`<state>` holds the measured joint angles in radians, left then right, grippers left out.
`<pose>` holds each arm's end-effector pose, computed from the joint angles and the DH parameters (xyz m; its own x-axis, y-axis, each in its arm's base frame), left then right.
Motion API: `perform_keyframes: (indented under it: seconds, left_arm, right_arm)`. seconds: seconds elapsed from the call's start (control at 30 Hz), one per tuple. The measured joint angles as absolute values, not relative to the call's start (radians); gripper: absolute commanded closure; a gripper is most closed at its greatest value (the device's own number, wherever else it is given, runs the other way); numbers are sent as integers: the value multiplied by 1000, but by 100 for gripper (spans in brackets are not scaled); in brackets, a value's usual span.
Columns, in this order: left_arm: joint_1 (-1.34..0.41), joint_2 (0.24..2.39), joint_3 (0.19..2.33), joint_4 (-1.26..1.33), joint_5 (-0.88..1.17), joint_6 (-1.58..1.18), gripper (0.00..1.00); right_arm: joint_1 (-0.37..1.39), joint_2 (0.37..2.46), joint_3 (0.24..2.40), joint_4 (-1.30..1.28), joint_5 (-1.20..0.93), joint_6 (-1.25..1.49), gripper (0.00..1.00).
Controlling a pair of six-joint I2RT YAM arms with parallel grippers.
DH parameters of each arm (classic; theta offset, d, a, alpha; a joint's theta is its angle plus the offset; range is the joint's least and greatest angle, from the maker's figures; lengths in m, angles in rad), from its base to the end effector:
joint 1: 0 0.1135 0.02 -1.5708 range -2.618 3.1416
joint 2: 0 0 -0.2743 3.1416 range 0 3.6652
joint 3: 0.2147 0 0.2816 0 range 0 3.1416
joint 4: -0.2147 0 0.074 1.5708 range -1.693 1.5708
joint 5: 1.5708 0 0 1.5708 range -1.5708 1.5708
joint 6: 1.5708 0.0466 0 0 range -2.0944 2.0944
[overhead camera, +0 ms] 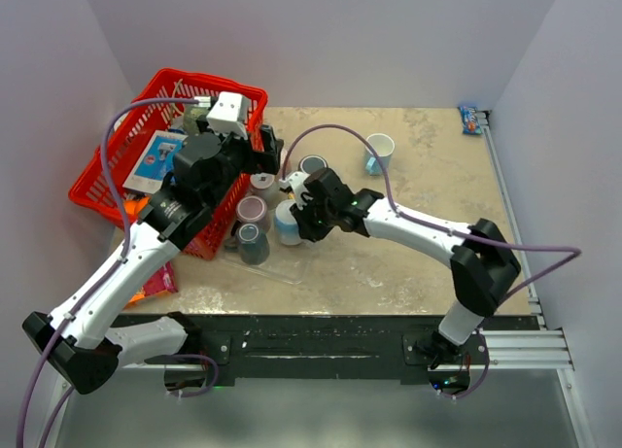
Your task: Turn the mug right side up
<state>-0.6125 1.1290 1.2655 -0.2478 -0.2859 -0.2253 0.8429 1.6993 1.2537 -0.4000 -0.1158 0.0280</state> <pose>0.2408 -0.1532 0.4452 -0.1606 -0.1491 -0.9757 0.2938 0.9365 -0.1915 0.2681 0.3090 0.2311 -0.5199 -0.5416 -0.6606 -0.7783 0.6190 0.1050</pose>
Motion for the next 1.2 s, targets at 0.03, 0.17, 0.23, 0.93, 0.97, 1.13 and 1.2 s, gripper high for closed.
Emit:
perform_keyframes:
  seconds: [0.03,0.17,0.23,0.93,0.97,1.13,1.2]
  left_arm:
    - [-612,1127,1266,-247,-286,-226,1]
    - [-612,1119,1266,-239,-284,-227,1]
    - [-612,1112,1266,-233,-284,-231,1]
    - [-611,1192,1302,-30,192,-411,1]
    - [-611,1205,1301,-2,247,-429,1]
    - [-611,1237,1287,170,483,-519,1]
    - [-611,1240,1274,260,564,-571,1]
  right_arm:
    - [843,1665,1249,-404,-121,35,100]
    - [842,1550,1243,-397,-124,70,100]
    - [838,1502,1243,-387,-123,92,100]
    - [653,1073,1281,-238,55,382,100]
    - [654,1068,1295,-225,49,389,100]
    - [654,1034,1342,-182,0,420,100]
    - [654,1018,1350,-160,-27,429,100]
